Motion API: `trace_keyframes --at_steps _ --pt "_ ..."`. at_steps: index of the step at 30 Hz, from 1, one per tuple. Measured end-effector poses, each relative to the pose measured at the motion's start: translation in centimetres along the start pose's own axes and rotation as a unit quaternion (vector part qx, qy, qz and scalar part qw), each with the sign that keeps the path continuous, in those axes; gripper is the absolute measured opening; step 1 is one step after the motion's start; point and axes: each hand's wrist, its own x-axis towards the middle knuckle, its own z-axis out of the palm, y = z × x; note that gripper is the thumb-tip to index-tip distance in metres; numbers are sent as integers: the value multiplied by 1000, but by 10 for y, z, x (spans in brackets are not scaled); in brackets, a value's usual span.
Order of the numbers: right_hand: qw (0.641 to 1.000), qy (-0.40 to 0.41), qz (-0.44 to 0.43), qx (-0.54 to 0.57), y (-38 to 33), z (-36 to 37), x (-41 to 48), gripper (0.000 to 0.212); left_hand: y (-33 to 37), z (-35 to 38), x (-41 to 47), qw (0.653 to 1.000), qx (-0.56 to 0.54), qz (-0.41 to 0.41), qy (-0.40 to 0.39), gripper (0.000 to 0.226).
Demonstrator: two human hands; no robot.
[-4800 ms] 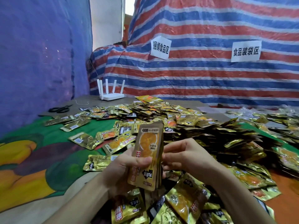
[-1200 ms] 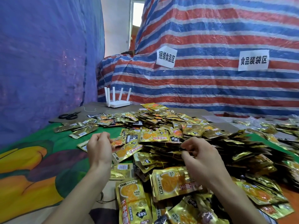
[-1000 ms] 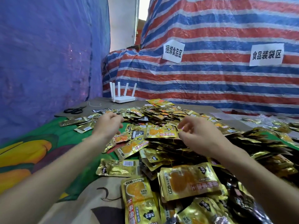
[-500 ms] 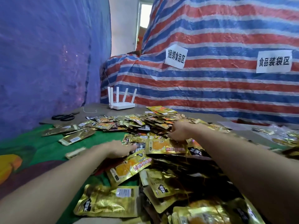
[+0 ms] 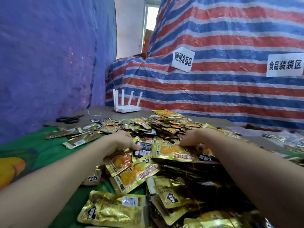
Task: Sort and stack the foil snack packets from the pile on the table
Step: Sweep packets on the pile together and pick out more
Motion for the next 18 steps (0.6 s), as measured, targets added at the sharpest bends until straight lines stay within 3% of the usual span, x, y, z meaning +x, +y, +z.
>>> trace_keyframes --at_steps 2,5,14,18 --pt "1000 -9 -15 -6 2 -3 -3 39 3 -3 -5 1000 -14 24 12 32" --pt "999 13 -35 -27 0 -8 -10 24 5 -5 -15 998 -37 48 31 26" --pt "997 23 -76 19 -3 -1 -17 37 4 -25 -36 985 -115 59 116 41" --pt "992 66 -108 26 -4 -4 -14 12 -7 -36 -43 979 -150 47 130 32"
